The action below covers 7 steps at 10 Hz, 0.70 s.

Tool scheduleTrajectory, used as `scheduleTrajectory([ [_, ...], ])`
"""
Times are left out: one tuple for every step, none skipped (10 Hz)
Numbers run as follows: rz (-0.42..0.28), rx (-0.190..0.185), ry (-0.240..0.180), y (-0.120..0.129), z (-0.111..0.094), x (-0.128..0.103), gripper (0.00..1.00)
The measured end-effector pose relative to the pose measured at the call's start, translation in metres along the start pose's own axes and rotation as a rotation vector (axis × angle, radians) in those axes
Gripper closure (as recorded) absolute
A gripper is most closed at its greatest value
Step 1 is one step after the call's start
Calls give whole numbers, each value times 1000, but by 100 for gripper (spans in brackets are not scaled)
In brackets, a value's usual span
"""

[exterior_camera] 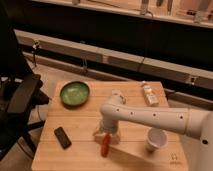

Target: Place the pepper on the white sponge

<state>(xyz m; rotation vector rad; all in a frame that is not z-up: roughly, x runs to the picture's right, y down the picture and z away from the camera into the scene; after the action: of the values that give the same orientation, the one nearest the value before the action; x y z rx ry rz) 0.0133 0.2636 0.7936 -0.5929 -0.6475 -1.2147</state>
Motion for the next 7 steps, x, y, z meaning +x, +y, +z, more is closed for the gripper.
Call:
scheduleTrajectory([
  [-1, -1, 0, 0, 1, 0, 20],
  [0, -1, -1, 0, 1, 0, 20],
  [2, -2, -8, 3, 3, -3, 20],
  [7, -2, -15, 4, 5, -4, 20],
  [14, -4, -23, 6, 8, -6, 20],
  [22, -13, -35, 7, 11, -8, 21],
  [28, -22, -46, 9, 14, -9, 26],
])
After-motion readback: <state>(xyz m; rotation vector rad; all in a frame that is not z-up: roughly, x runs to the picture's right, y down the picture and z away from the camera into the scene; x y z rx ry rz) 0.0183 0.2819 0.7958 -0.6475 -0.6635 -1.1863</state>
